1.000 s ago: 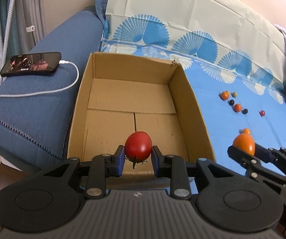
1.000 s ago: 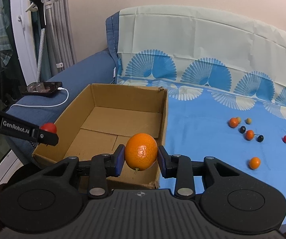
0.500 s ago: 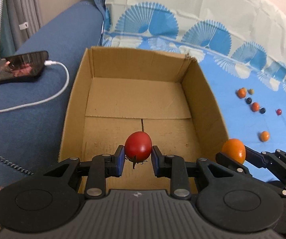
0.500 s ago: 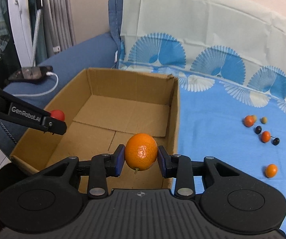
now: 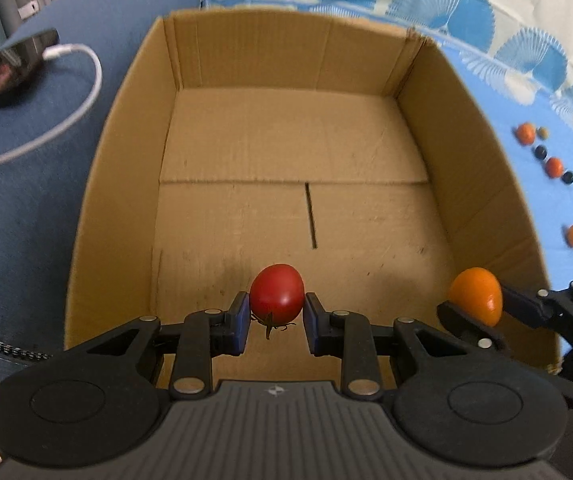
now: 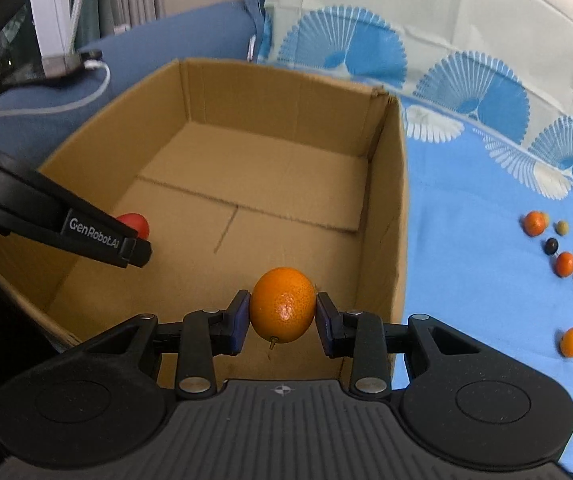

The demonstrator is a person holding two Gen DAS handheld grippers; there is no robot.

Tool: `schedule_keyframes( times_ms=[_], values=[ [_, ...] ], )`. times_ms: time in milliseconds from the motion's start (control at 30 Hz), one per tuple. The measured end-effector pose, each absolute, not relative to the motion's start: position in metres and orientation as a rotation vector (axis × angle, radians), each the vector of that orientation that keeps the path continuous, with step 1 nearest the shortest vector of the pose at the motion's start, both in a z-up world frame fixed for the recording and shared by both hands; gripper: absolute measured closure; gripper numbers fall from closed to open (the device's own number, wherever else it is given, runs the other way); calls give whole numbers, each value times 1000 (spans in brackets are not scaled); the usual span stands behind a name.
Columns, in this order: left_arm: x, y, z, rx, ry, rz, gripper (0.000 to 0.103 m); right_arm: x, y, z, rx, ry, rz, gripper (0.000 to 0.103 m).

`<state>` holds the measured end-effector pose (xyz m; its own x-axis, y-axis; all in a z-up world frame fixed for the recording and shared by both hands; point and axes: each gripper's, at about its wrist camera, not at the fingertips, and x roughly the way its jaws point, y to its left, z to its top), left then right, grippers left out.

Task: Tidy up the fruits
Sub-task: 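Open both grippers to drop the tomato and orange into the box, then move both tools back toward the fruits on the bed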

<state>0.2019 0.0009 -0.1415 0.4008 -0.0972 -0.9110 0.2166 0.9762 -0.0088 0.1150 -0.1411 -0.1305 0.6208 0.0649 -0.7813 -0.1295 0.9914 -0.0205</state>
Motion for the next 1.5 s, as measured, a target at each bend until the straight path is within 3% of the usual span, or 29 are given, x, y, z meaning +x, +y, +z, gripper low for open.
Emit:
schedule_keyframes(
  times_ms=[333,367,433,600,767,1500],
  values=[
    [205,5,-164,141,1178,-170,69,118,-135,-136,-136,893,130,67],
    [205,5,-164,141,1172,-170,64,118,-135,-136,-135,896,131,67],
    [205,6,-162,137,1169,-170,20,117,-135,-135,-126,900,134,65],
    [193,6,-138,130,1118,-190,2,107,-141,-116,-81,886,118,29],
    [158,11,-102,160,1002,-135,0,78,-151,-84,-54,846,81,8],
    [18,10,-36,156,852,-151,0,-53,-169,-11,55,592,27,1]
  ],
)
